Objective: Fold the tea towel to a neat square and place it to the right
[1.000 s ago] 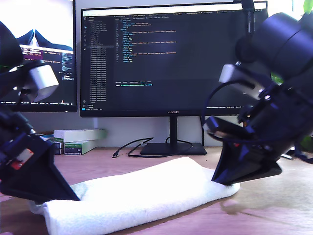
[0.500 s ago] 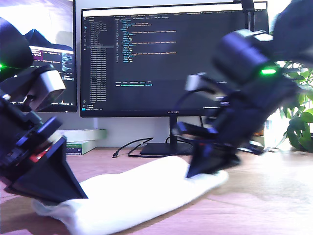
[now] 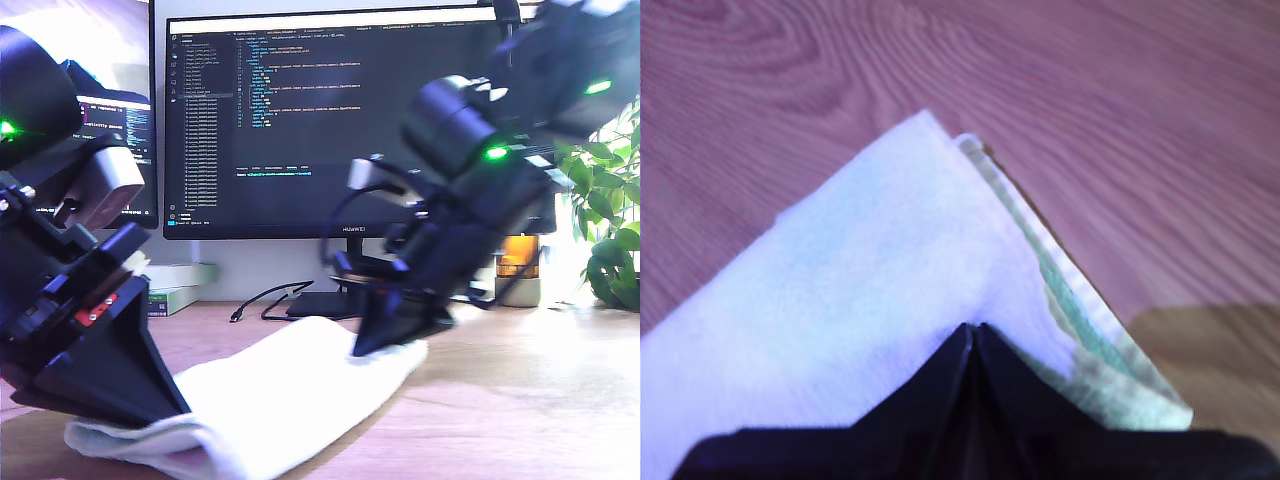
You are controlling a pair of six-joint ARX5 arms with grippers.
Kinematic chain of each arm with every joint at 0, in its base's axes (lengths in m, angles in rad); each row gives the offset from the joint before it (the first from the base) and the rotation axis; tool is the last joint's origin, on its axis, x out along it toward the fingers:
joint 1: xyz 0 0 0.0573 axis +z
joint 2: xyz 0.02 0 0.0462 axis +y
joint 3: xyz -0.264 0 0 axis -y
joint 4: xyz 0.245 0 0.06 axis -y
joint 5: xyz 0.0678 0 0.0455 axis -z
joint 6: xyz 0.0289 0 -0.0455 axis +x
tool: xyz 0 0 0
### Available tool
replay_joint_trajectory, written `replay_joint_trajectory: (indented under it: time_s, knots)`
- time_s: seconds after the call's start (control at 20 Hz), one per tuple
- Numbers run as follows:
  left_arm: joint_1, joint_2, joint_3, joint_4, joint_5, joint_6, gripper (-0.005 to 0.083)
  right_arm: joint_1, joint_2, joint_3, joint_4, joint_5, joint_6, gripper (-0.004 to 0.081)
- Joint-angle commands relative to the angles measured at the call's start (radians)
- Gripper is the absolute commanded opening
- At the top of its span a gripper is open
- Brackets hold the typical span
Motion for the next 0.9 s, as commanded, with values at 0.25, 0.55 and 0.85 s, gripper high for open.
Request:
replay_joint_trajectory:
  time_s: [0.25, 0.55, 0.85]
  knots:
    - [-0.01, 0.036, -0.047, 0.068, 0.001, -0.052, -0.0024, 0.061, 0.101, 0.027, 0.029, -0.012, -0.017, -0.0011]
    - [0.002, 0.035, -0.045, 0.119, -0.051, -0.002, -0.0023, 0.033, 0.113, 0.056, 0.056, -0.004, -0.077, -0.0011]
    - [0.002, -0.059, -0.026, 0.114, 0.001, 0.017, -0.0023, 0.006, 0.008, 0.087, -0.009, -0.023, -0.092, -0.0011]
